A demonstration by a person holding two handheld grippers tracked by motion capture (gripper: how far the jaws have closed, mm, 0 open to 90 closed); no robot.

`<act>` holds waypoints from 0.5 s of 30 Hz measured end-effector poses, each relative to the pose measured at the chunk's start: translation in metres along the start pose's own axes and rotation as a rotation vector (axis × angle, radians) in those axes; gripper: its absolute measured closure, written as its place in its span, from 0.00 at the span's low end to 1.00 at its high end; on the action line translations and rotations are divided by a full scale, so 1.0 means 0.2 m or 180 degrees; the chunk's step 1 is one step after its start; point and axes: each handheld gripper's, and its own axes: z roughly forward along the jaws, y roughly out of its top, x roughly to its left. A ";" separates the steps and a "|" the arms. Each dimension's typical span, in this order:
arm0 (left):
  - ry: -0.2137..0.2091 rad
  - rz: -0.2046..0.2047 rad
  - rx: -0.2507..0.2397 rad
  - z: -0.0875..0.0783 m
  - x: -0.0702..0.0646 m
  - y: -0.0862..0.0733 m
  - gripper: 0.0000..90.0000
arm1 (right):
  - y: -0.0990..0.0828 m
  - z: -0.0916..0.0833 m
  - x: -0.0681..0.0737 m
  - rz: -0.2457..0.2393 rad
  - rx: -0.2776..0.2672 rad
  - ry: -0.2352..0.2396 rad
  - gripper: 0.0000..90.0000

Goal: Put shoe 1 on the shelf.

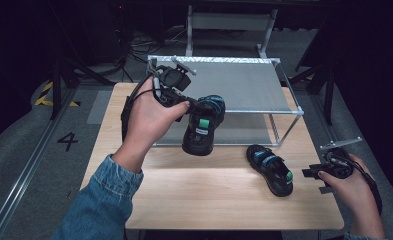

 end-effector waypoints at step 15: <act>0.0228 -0.0149 -0.0190 0.02 0.14 0.21 0.78 | 0.00 0.00 0.04 -0.0092 -0.0020 0.0096 0.65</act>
